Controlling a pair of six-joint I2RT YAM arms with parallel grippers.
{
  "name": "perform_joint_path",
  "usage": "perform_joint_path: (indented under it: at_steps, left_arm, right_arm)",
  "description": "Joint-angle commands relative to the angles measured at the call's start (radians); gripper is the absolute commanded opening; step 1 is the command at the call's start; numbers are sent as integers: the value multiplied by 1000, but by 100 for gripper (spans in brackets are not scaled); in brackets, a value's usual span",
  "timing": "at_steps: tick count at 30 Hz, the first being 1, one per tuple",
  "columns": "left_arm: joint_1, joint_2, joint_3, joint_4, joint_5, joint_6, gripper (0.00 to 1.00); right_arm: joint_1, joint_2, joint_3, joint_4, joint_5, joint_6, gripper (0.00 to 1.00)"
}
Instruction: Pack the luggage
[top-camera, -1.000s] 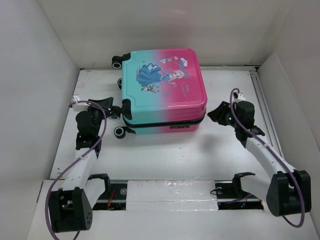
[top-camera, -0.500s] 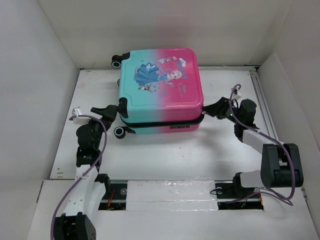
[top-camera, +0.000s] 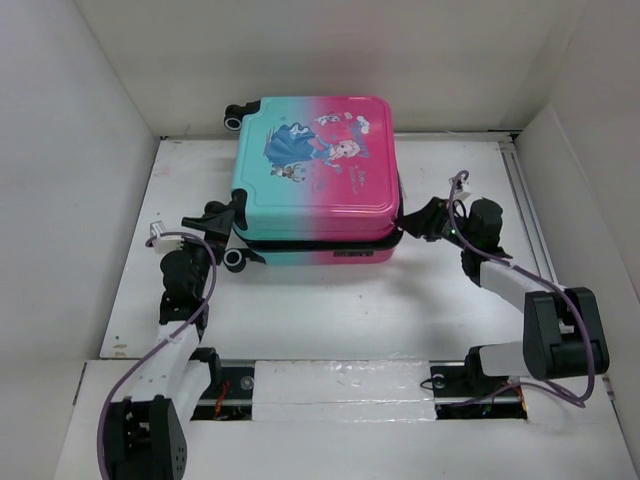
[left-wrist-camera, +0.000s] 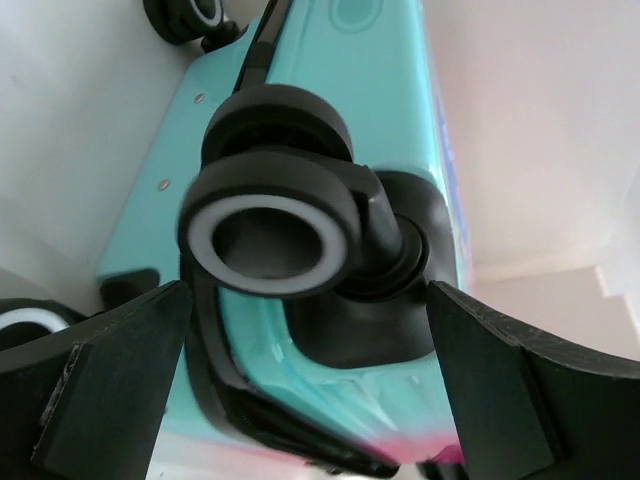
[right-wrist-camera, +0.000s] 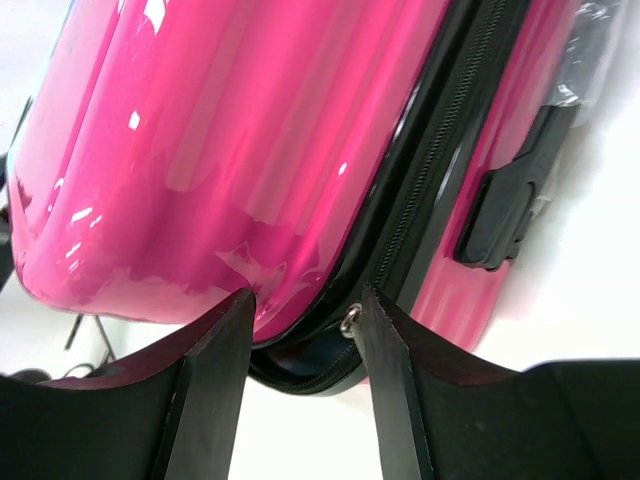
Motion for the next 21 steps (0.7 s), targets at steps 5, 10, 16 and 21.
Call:
perform_joint_path:
  at_steps: [5, 10, 16, 21]
  left_arm:
    - [-1, 83, -6, 299, -114, -101, 100]
    - [-1, 118, 33, 293, -178, -131, 100]
    - [-1, 287, 75, 368, -129, -178, 100]
    - [-1, 330, 101, 399, -129, -191, 94]
  right_arm:
    - [39, -49, -37, 0, 8, -15, 52]
    - [39, -105, -98, 0, 23, 7, 52]
    - [49, -176, -164, -31, 54, -2, 53]
    - [68, -176, -164, -31, 40, -12, 53]
